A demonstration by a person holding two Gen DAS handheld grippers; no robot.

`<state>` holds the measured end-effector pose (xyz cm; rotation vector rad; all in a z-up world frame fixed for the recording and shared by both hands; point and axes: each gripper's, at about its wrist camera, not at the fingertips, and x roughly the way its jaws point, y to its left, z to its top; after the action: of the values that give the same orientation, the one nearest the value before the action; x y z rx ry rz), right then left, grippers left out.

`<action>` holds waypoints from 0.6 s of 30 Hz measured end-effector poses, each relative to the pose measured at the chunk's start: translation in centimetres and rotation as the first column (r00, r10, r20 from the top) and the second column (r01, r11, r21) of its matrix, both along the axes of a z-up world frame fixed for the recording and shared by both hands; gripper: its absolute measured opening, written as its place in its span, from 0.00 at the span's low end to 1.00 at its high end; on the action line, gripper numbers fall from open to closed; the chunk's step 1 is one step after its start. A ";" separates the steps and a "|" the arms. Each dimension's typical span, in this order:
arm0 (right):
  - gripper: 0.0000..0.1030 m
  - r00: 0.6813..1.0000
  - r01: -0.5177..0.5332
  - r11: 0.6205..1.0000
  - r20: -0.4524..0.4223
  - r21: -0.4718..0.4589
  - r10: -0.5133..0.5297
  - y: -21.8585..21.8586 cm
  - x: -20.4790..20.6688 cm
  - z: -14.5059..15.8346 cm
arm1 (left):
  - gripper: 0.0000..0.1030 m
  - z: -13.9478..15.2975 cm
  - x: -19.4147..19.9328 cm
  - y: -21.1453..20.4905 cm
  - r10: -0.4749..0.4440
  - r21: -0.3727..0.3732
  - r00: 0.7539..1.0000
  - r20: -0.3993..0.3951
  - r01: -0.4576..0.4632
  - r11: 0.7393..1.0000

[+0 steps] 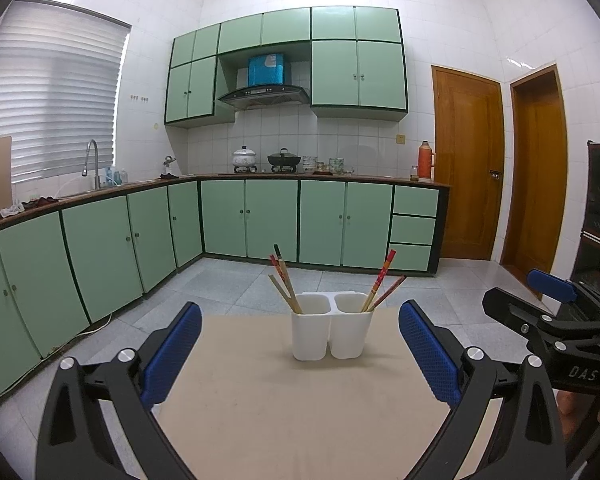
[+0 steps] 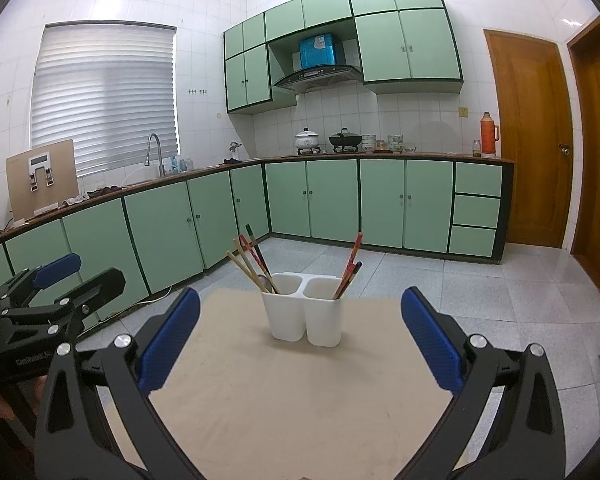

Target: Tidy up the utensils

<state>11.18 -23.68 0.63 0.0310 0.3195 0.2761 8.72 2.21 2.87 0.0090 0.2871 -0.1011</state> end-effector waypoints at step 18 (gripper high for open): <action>0.95 1.000 0.001 1.000 -0.001 -0.001 -0.001 0.1 0.1 0.1 | 0.94 0.0 -0.1 0.1 0.001 0.005 1.000 0.000 -0.001 1.000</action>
<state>11.26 -23.57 0.70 0.0304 0.3208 0.2750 8.63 2.35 2.86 0.0133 0.2876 -0.0991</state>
